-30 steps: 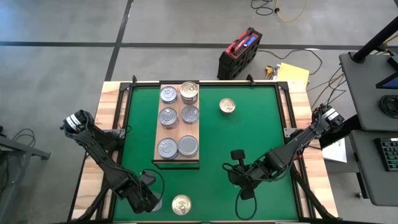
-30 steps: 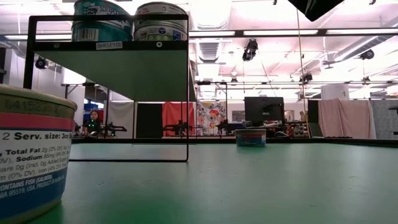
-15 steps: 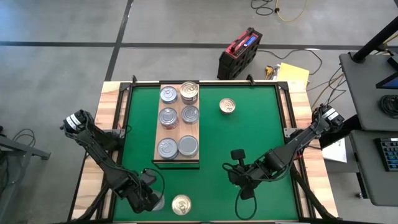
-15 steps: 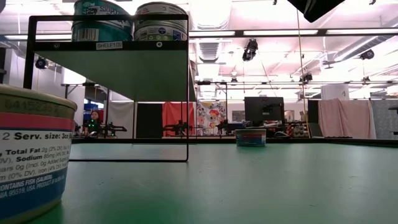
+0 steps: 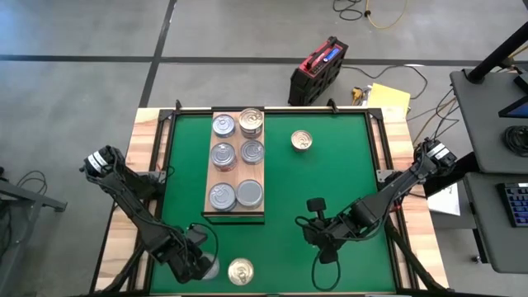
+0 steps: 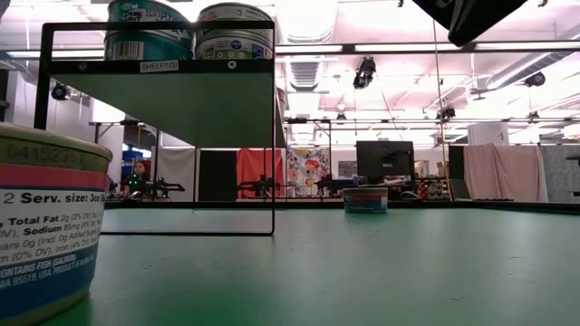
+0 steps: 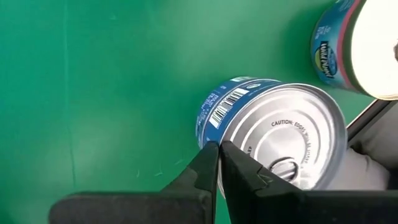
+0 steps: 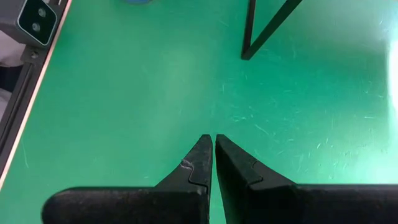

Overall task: Stack canned seafood by type on shelf
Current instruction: Put the blue tuna can on the shelf

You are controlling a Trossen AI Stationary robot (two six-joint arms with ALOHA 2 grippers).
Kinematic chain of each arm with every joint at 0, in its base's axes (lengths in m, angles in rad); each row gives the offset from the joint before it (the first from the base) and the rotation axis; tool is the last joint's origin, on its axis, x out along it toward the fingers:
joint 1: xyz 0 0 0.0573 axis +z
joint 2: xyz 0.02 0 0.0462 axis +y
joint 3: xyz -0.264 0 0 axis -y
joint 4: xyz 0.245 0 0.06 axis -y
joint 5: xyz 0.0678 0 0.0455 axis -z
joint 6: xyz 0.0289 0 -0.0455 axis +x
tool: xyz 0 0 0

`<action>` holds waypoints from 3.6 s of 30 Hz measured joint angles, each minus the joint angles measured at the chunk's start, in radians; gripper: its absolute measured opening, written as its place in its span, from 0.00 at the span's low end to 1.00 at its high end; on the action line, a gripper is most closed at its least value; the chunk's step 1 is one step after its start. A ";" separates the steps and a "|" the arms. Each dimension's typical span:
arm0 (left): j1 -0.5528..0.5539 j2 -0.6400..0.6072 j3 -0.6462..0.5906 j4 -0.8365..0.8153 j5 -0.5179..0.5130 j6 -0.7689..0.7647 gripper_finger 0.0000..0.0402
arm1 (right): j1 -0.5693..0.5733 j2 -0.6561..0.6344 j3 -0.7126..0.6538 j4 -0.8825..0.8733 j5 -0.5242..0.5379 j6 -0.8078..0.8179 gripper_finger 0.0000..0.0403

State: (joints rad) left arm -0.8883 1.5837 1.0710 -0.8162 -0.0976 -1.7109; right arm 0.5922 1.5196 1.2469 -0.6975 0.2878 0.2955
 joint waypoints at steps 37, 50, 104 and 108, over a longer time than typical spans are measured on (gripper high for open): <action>-0.001 0.037 0.181 -0.136 -0.105 0.018 0.06 | 0.001 0.000 -0.026 0.000 0.000 0.010 0.03; -0.001 0.085 0.150 -0.144 -0.008 -0.045 0.38 | 0.001 0.000 -0.034 0.000 -0.001 0.032 0.03; -0.001 0.127 0.207 -0.289 0.020 0.028 0.00 | 0.001 0.000 -0.065 0.026 -0.001 0.035 0.03; -0.005 0.127 0.244 -0.302 0.011 0.095 0.00 | 0.001 0.000 -0.066 0.032 0.000 0.036 0.03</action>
State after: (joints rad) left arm -0.8937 1.7107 1.3153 -1.1182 -0.0868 -1.6160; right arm 0.5930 1.5200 1.1809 -0.6652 0.2874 0.3317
